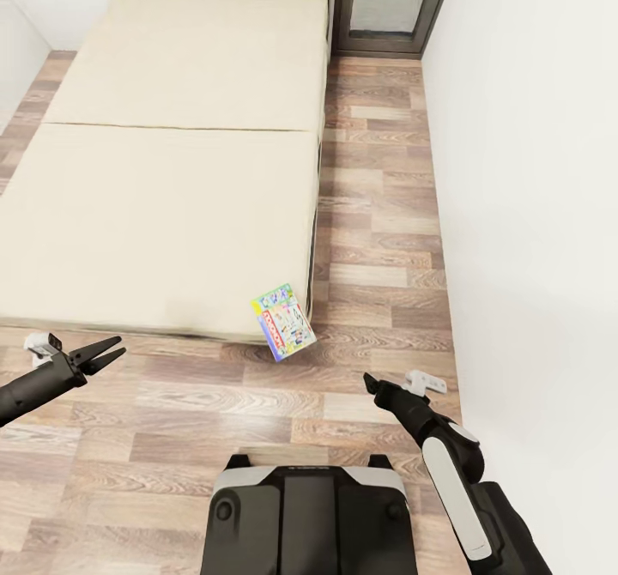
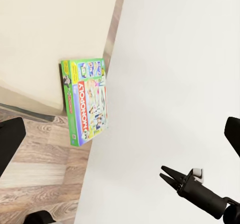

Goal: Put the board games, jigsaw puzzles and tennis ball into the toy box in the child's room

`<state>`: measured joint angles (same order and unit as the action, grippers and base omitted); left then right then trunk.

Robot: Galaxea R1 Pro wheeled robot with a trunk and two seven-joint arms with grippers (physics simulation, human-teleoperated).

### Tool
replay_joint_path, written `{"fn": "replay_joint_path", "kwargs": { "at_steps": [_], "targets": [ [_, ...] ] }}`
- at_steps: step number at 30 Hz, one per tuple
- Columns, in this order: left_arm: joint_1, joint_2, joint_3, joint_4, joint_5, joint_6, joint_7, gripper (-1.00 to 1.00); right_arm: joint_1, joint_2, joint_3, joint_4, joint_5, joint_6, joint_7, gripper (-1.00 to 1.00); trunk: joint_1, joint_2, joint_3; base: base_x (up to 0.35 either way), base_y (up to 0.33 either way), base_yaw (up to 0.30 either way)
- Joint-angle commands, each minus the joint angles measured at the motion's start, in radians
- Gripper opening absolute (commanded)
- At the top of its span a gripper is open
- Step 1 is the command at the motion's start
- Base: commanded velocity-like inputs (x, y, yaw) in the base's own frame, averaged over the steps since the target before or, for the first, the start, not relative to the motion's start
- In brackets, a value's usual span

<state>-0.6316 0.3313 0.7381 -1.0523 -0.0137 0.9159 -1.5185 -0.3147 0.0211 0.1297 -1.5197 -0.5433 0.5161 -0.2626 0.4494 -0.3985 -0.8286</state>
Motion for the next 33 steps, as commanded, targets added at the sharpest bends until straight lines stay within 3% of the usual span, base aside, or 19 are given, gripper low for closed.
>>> {"fn": "replay_joint_path", "kwargs": {
  "at_steps": [1, 33],
  "targets": [
    [0.000, 0.000, 0.000, 0.000, -0.002, 0.011, -0.005, 1.00, 0.000, 0.000, 0.002, 0.000, -0.010, 0.002, -0.010, 1.00, 0.001, -0.001, 0.001, 0.000, 0.000, 0.000],
    [0.000, 0.000, -0.001, 0.000, -0.002, 0.009, -0.003, 1.00, 0.000, 0.009, 0.005, 0.003, -0.011, 0.001, -0.010, 1.00, 0.001, -0.001, 0.054, 0.000, 0.000, 0.000]
  ]
}}
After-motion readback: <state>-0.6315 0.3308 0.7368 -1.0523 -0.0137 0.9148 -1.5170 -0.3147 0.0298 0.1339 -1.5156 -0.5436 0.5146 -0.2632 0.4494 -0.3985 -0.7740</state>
